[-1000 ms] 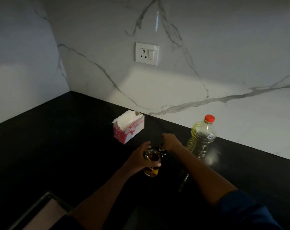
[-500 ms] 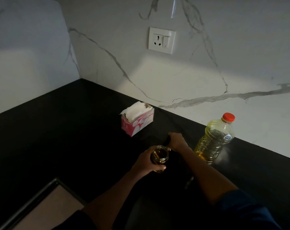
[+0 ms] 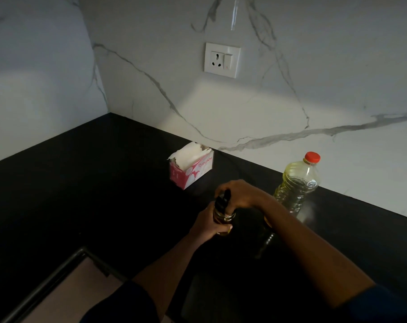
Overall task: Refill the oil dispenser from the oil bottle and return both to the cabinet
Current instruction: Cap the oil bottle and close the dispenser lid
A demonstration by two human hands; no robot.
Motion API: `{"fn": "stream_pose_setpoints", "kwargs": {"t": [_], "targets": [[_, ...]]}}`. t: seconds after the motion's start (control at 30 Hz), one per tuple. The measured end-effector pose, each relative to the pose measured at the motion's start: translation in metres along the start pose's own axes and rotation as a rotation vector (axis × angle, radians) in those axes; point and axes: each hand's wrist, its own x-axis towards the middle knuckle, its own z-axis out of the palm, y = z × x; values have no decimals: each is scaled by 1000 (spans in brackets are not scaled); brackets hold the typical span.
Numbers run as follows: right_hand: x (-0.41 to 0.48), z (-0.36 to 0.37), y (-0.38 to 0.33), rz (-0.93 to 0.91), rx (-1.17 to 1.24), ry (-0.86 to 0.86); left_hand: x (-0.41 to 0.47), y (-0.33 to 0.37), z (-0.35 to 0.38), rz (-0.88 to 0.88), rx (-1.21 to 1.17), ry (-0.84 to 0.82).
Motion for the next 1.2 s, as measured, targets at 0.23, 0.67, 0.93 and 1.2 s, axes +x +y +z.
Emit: {"fn": "stream_pose_setpoints", "kwargs": {"t": [0.23,0.67,0.93,1.2], "targets": [[-7,13,0,-31,-41,8,0,1,1,2,26,13],[-3,9,-12,-101,-256,-117,-1,5,2,-33,68,32],[-1,-4,-16,-167,-372,-185,-3,7,2,-31,29,25],[3,-8,-19,-175,-413,-268,-2,9,-1,-42,54,-1]]}}
